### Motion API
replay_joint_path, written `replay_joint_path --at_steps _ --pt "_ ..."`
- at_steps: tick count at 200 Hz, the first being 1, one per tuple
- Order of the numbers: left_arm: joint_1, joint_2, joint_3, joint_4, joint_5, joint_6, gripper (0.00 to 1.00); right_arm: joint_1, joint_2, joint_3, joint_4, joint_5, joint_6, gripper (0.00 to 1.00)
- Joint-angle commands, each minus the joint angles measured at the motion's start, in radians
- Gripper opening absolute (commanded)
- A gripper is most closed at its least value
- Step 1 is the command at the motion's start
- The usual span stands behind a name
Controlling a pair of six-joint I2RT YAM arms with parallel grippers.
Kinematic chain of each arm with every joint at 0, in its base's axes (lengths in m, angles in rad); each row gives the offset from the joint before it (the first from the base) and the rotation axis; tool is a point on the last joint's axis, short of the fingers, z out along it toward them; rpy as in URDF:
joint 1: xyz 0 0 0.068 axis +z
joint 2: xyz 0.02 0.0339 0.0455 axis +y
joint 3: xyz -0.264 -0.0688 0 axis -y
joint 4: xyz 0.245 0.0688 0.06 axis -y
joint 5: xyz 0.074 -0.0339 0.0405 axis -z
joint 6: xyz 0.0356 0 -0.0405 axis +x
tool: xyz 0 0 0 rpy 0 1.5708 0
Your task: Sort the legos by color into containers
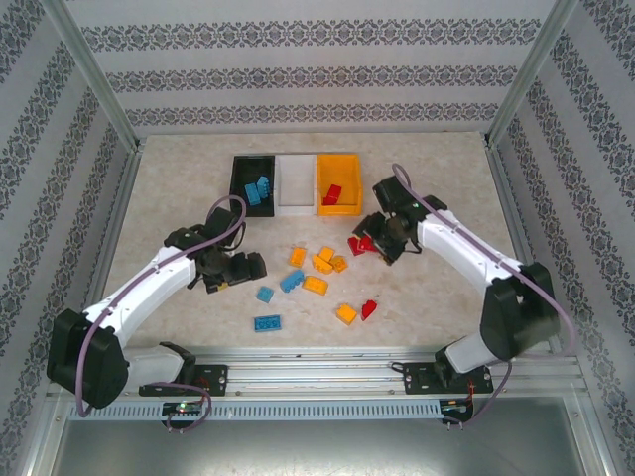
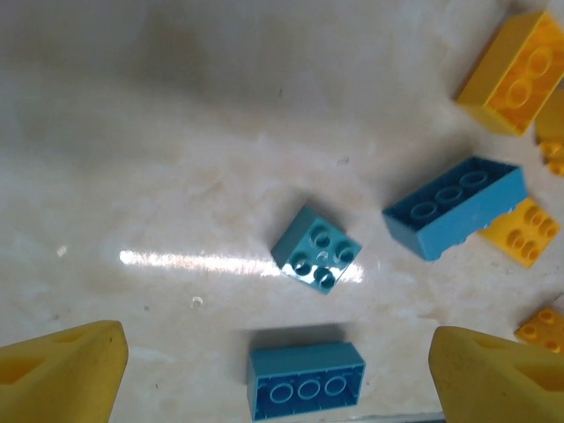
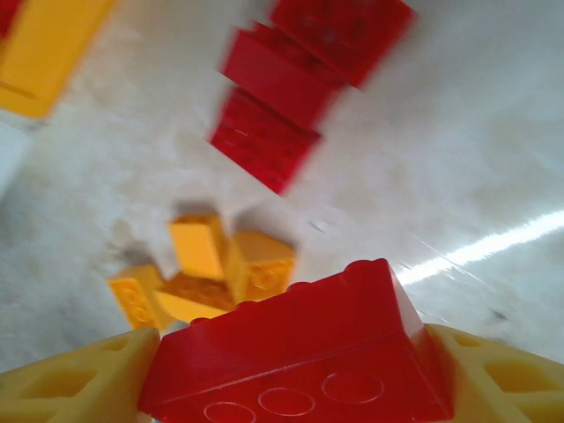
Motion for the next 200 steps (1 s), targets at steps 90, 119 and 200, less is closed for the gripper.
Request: replay_joint_path --at_steps 90,119,200 --pt "-0.008 -0.224 -0.092 -0.171 0.063 -0.026 0.9 -0.037 0.606 0.771 -0.061 -0.028 -0.105 0.77" --pt "-0.006 -0.253 -0.111 -0.183 0.08 -0.019 0.9 -0.052 0.642 0.863 -0.083 -0.039 -0.136 0.83" --pt "-0.008 -0.16 -0.076 -0.138 0.072 0.015 0.89 -0.073 0.329 0.501 0.022 -0.102 -0.235 0.86"
